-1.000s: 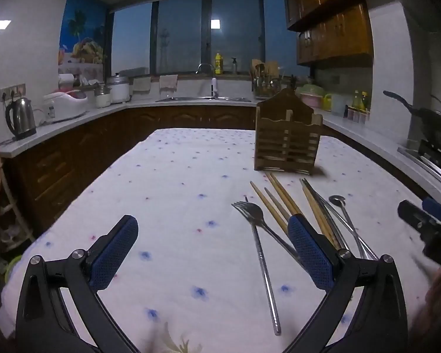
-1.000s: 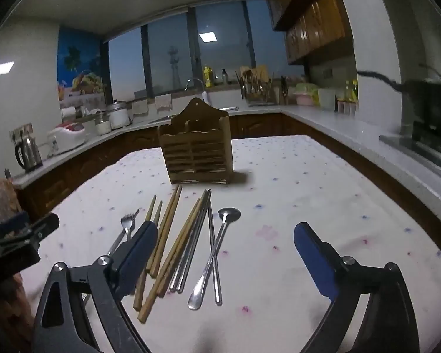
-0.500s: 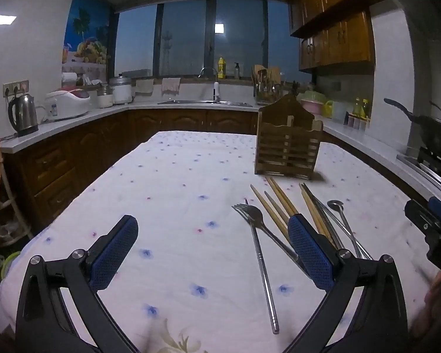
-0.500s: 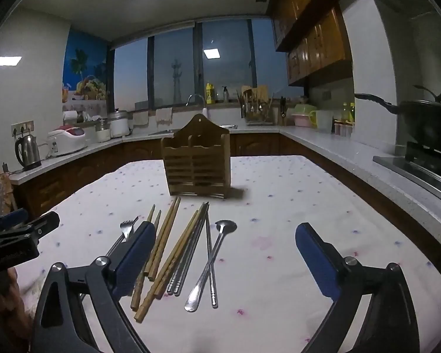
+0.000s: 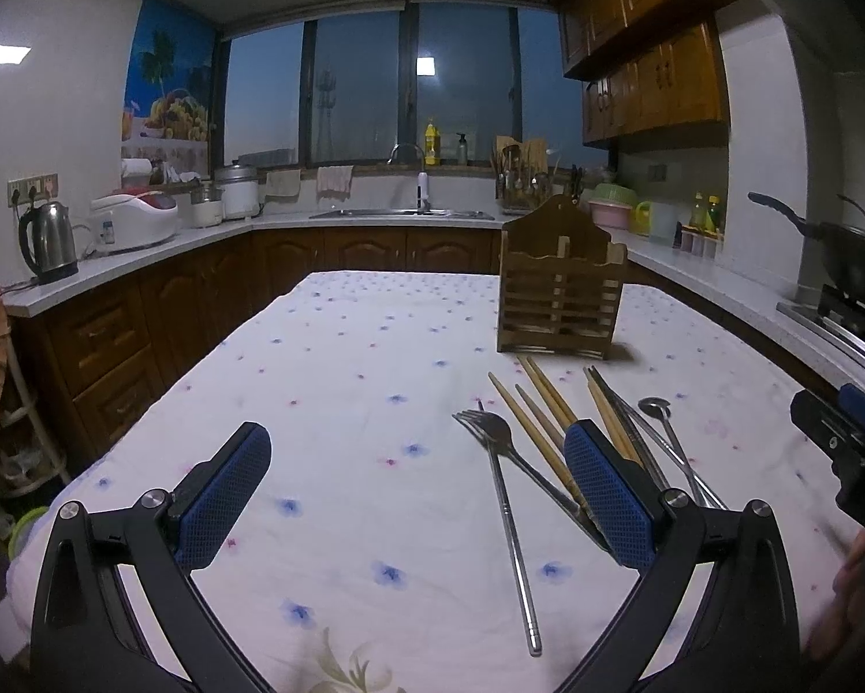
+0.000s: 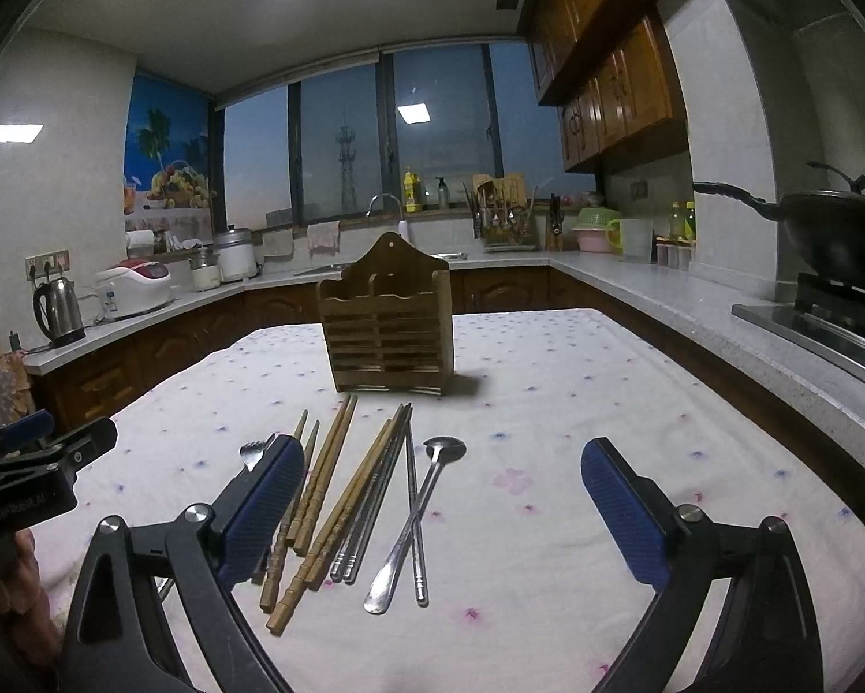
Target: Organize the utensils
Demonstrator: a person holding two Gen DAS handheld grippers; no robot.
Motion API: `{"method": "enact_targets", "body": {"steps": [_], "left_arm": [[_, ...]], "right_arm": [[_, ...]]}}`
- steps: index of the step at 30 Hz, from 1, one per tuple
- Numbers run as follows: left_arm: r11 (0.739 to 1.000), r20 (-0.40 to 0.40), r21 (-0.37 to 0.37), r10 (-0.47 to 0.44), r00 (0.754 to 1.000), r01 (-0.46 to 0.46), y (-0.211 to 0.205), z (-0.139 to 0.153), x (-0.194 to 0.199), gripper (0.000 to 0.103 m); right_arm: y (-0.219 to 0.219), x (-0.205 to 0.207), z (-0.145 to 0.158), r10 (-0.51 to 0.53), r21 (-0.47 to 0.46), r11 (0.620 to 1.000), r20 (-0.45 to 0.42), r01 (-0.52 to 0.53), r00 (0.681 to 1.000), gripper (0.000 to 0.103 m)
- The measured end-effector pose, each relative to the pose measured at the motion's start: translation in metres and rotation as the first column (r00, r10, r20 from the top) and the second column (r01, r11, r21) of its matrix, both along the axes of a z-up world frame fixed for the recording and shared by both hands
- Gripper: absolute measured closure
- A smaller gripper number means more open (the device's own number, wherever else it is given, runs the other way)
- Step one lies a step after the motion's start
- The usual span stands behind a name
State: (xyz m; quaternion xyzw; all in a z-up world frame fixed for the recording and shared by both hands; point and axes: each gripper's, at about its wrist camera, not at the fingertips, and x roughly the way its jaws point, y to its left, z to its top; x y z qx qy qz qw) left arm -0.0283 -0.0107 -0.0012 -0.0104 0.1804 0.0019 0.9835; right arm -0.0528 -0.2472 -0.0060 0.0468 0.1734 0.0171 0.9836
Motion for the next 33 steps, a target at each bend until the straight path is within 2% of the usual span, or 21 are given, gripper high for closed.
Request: {"method": "enact_targets", "body": {"steps": [33], "left_arm": [[1.000,0.005,-0.006,-0.007,1.000,0.007,-0.0017,0.0022,-0.0012,0.000]], "right_arm": [[0.0003,-0.0028,0.0040,0.012,0.012,1.000,0.013,-0.013,1.000,0.005]]}}
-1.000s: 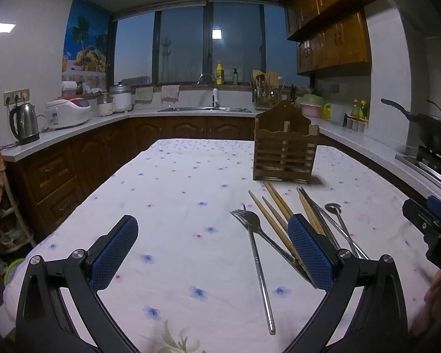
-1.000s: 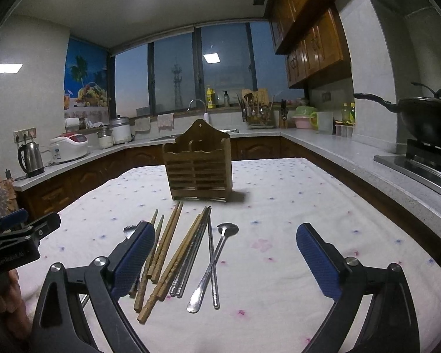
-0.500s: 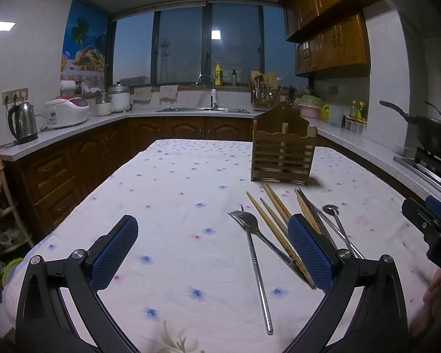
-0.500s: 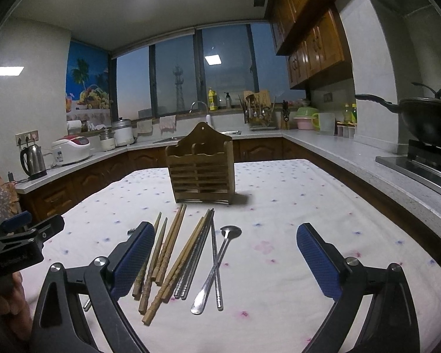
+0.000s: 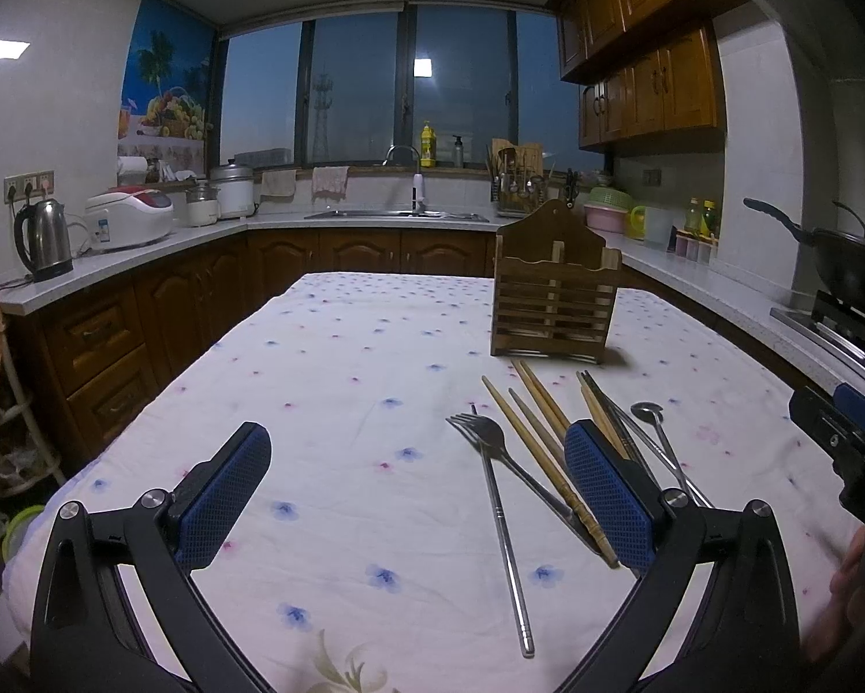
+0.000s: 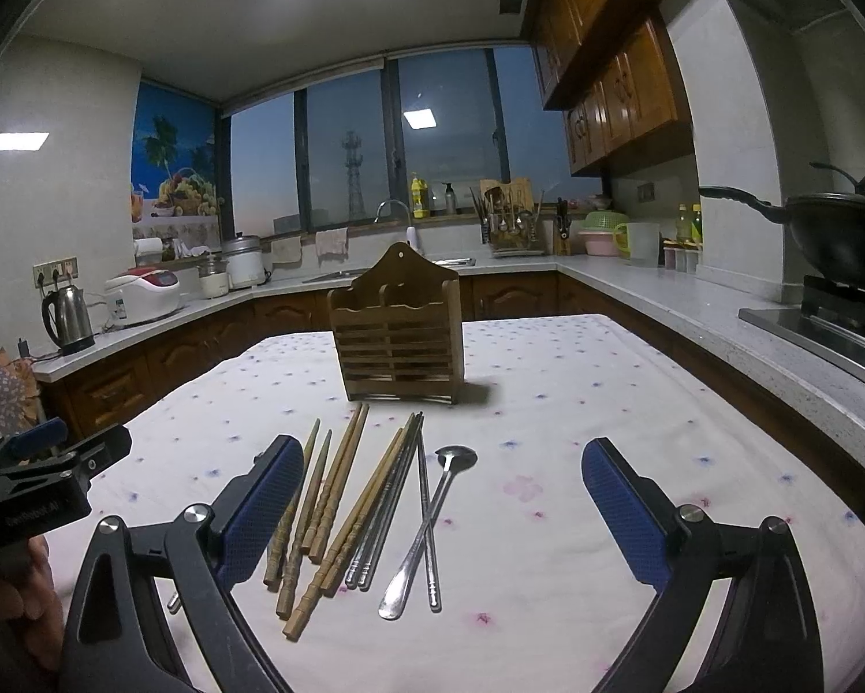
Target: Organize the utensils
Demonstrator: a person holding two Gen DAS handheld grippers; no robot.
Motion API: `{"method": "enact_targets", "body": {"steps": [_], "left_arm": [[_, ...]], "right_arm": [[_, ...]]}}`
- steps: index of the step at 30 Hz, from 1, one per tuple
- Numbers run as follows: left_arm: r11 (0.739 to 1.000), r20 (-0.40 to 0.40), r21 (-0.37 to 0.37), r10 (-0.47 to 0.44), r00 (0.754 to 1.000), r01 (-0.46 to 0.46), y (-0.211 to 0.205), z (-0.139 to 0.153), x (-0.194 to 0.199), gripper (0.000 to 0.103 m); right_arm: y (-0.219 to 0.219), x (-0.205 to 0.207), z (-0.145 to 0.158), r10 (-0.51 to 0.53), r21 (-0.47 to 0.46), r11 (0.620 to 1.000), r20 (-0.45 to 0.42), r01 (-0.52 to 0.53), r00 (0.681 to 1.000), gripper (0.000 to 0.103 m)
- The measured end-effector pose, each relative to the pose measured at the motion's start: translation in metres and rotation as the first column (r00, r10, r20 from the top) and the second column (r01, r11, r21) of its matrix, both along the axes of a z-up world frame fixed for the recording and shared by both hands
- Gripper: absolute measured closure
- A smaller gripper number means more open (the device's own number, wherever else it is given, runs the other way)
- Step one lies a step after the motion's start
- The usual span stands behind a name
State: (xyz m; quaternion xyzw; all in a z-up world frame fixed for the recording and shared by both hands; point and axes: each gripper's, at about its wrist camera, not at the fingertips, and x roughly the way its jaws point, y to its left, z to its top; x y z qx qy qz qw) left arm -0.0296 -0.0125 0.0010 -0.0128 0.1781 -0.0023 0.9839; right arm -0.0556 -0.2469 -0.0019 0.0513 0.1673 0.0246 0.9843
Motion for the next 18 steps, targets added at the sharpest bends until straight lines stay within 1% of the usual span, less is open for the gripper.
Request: {"method": "enact_targets", "body": {"steps": [10,15,18], "left_arm": [[1.000,-0.019,-0.015,-0.008,1.000,0.007,-0.002,-0.001,0.002,0.000],[0.998,-0.067,-0.061,-0.035,0.997,0.031,0.001,-0.003,0.012,0.000],[0.994,-0.115,-0.099,-0.062,0.991,0.051,0.006,-0.006,0.022,0.000]], "right_arm": [[0.002,-0.001,0.000,0.001,0.000,1.000,-0.002,-0.001,1.000,0.005],[0.003,0.003,0.001,0.009,0.001,1.000,-0.021,-0.009,1.000,0.005],[0.002,0.007,0.004,0.017,0.011,1.000,-0.037,-0.016,0.999,0.005]]}}
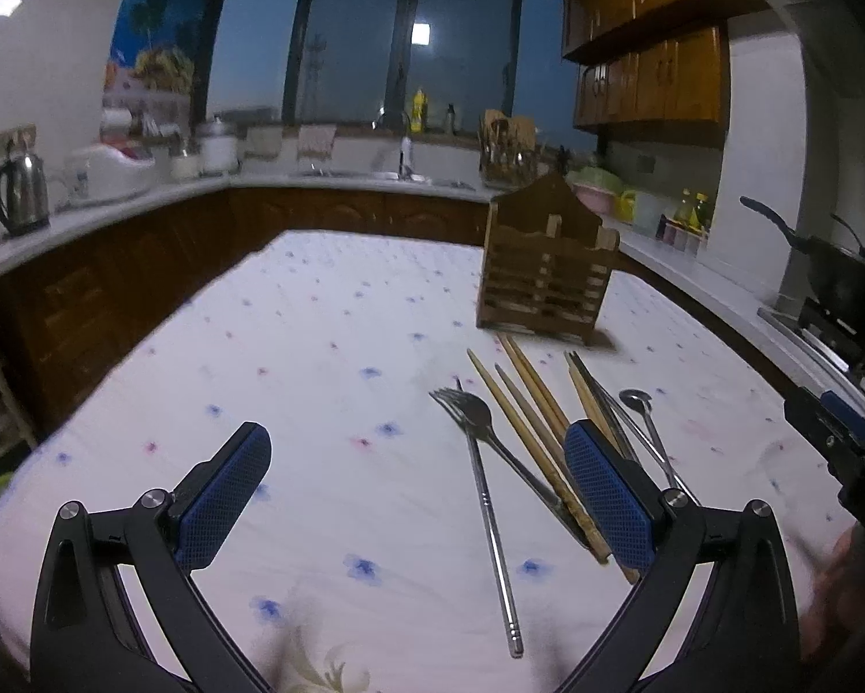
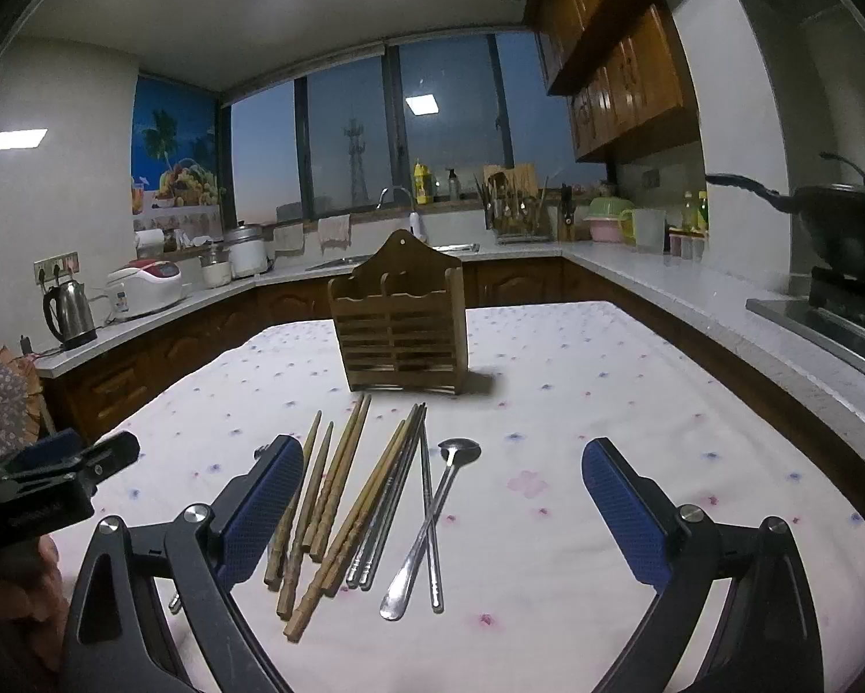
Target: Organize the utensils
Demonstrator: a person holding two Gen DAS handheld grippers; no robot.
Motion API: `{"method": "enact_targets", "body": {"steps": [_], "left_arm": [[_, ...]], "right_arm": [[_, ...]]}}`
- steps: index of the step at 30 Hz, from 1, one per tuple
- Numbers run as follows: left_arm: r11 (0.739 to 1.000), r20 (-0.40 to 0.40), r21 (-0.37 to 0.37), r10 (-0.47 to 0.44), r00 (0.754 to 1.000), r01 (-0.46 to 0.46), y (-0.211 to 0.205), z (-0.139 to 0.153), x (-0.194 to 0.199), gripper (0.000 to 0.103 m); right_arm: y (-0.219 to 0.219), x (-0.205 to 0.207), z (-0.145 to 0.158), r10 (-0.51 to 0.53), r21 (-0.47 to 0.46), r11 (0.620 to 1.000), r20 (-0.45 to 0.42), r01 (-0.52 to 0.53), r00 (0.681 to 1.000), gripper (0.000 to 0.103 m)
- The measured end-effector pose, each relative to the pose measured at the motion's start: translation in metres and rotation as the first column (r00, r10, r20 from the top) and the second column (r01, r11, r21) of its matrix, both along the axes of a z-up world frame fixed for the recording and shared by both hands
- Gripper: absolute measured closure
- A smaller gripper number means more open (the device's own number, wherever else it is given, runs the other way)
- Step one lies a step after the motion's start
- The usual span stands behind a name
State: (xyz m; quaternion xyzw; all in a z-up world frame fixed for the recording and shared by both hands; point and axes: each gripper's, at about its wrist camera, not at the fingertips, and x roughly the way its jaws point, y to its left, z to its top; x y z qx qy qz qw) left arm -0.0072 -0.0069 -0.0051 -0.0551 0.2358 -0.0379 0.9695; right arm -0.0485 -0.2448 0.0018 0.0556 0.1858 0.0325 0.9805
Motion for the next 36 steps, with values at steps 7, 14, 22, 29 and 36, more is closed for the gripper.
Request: {"method": "enact_targets", "body": {"steps": [7,14,22,29,36], "left_arm": [[0.989,-0.129,-0.113,-0.109,0.986,0.094,0.002,-0.002,0.038,0.001],[0.947,-0.266,-0.272,-0.246,0.932,0.172,0.003,-0.015,0.087,0.021],[0.907,-0.388,-0.387,-0.324,0.863,0.167,0.005,-0.040,0.132,0.040],[0.865,-0.429,-0.480,-0.380,0.820,0.149,0.008,-0.057,0.157,0.056],[0.803,-0.443,-0.585,-0.434,0.785,0.113,0.020,-0.072,0.178,0.088]], "right_arm": [[-0.010,0.025,0.001,0.058,0.062,0.997,-0.088,-0.053,0.994,0.005],[-0.022,0.067,-0.010,0.156,0.194,0.974,-0.217,-0.114,0.964,0.011],[-0.030,0.112,-0.031,0.217,0.279,0.953,-0.361,-0.117,0.907,0.041],[-0.039,0.147,-0.055,0.239,0.348,0.935,-0.464,-0.072,0.853,0.054],[-0.046,0.172,-0.073,0.296,0.444,0.895,-0.503,-0.051,0.812,0.074]]}}
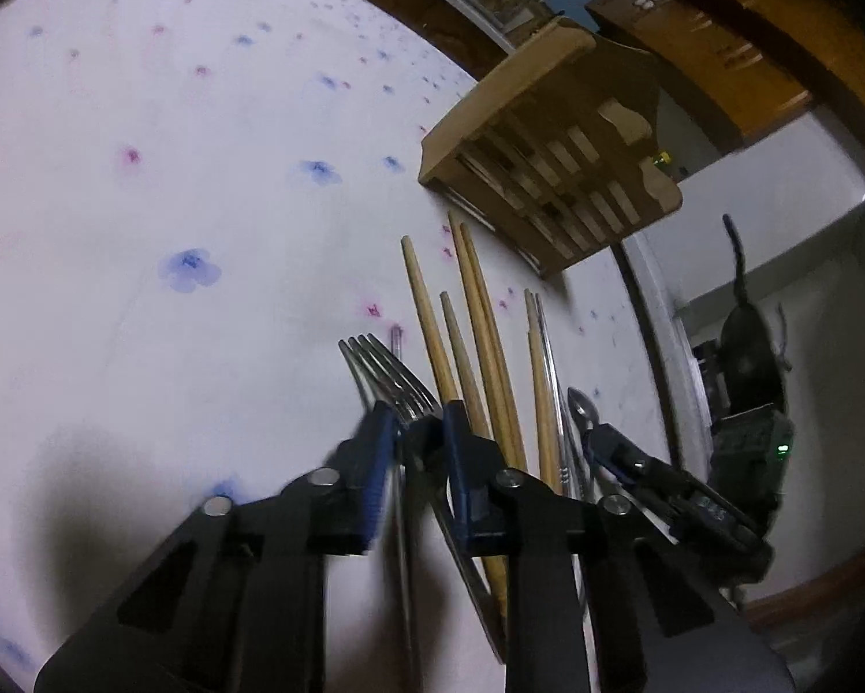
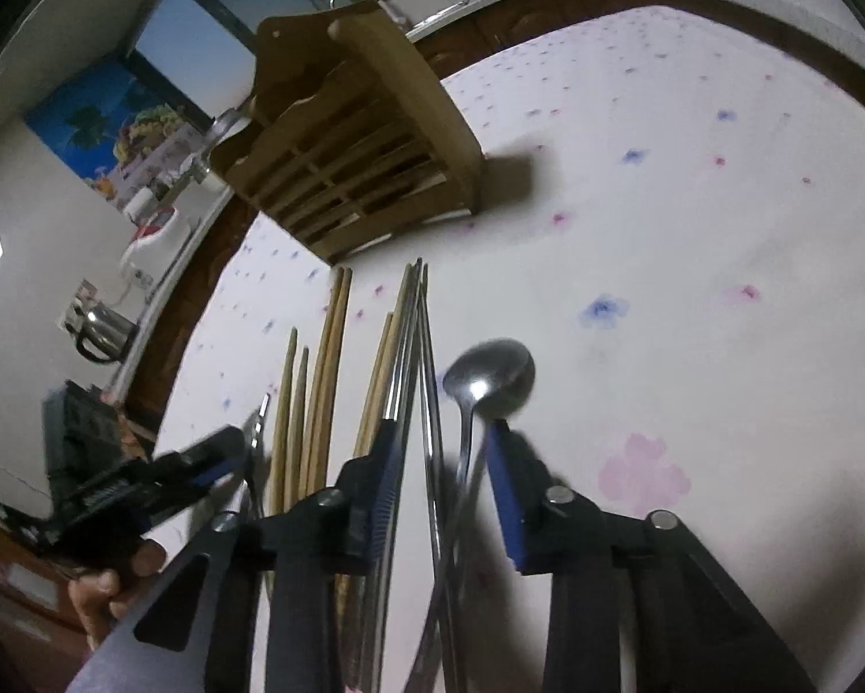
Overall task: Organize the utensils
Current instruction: 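Grasp the steel fork with the left tool while the right tool grasps the steel spoon, then lift and carry the fork and spoon over the wooden holder with both tools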
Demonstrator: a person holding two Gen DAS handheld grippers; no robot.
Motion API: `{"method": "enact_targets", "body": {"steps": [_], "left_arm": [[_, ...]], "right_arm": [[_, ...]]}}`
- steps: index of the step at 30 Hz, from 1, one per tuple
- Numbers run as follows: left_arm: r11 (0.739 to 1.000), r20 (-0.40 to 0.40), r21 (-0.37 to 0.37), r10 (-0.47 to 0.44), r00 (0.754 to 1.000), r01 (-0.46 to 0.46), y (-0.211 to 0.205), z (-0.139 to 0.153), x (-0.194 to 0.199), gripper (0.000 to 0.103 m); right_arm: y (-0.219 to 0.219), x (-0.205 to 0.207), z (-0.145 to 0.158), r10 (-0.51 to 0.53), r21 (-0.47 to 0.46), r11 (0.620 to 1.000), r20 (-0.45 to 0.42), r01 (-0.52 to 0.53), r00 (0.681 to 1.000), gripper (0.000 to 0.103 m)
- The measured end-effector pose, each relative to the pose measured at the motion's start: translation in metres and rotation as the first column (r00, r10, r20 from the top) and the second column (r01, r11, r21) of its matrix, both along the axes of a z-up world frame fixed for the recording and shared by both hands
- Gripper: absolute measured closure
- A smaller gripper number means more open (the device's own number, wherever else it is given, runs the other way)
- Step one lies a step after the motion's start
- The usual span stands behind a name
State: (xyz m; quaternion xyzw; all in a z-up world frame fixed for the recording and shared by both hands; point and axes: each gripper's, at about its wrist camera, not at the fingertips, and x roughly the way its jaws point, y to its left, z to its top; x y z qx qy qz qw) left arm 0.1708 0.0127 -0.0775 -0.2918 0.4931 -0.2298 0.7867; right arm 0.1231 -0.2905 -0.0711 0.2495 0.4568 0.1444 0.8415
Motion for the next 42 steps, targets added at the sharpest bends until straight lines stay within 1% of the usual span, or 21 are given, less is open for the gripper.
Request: {"method": "enact_targets", "body": {"steps": [2,3,4,6,8,10,14,19,23,27,29,37,42], "left_arm": [[0.999,-0.015,-0.041,-0.008,1.000,0.007,0.001,-0.004,0.004,0.093],[0.999,-0.015,-0.050,-0.013,1.000,0.012,0.001,-0.003,0.004,0.095],[0.999,-0.013,-0.045,-0.015,1.000,0.014,-0.001,-0.002,0.004,0.096],[1.000,0.000,-0.023,-0.016,1.000,0.016,-0.004,0.003,0.002,0.096],[0.998,0.011,-0.051,-0.020,1.000,0.020,-0.003,0.008,-0.001,0.098],[0.998,0.030,-0.064,-0.021,0.999,0.022,-0.003,0.016,-0.006,0.099],[0.996,0.097,-0.081,-0.028,0.995,0.036,-0.002,0.040,-0.020,0.100],[0.996,0.179,-0.083,-0.023,0.984,0.038,-0.001,0.071,-0.036,0.101],[0.996,0.254,-0.078,-0.012,0.967,0.032,0.004,0.097,-0.044,0.101],[0.999,0.340,-0.041,0.001,0.940,0.014,0.006,0.121,-0.049,0.101],[1.000,0.367,-0.027,-0.002,0.930,0.013,0.004,0.130,-0.048,0.101],[1.000,0.460,0.004,0.005,0.888,-0.007,0.000,0.168,-0.025,0.101],[0.999,0.531,0.034,0.013,0.847,-0.037,-0.009,0.203,0.009,0.101]], "right_arm": [[-0.002,0.006,-0.002,-0.004,0.010,1.000,-0.005,0.004,1.000,0.081],[-0.003,0.009,-0.004,-0.009,0.013,1.000,-0.011,0.009,1.000,0.091],[-0.006,0.011,-0.007,-0.013,0.018,1.000,-0.023,0.014,1.000,0.097],[-0.008,0.011,-0.007,-0.017,0.042,0.999,-0.026,0.018,1.000,0.098],[-0.009,0.009,-0.004,-0.024,0.040,0.999,-0.015,0.025,1.000,0.100],[-0.011,0.004,0.003,-0.028,0.054,0.998,0.008,0.027,1.000,0.101],[-0.011,-0.006,0.023,-0.031,0.032,0.999,0.069,0.029,0.997,0.101],[-0.010,-0.019,0.052,-0.027,0.019,1.000,0.143,0.025,0.989,0.101],[-0.009,-0.027,0.078,-0.030,-0.011,0.999,0.216,0.033,0.976,0.101],[-0.008,-0.031,0.103,-0.039,-0.050,0.997,0.290,0.056,0.956,0.101],[-0.007,-0.031,0.113,-0.041,-0.073,0.995,0.321,0.067,0.946,0.101],[-0.005,-0.015,0.147,-0.038,-0.126,0.987,0.405,0.097,0.913,0.101],[-0.005,0.007,0.172,-0.043,-0.164,0.977,0.473,0.135,0.880,0.101]]}}
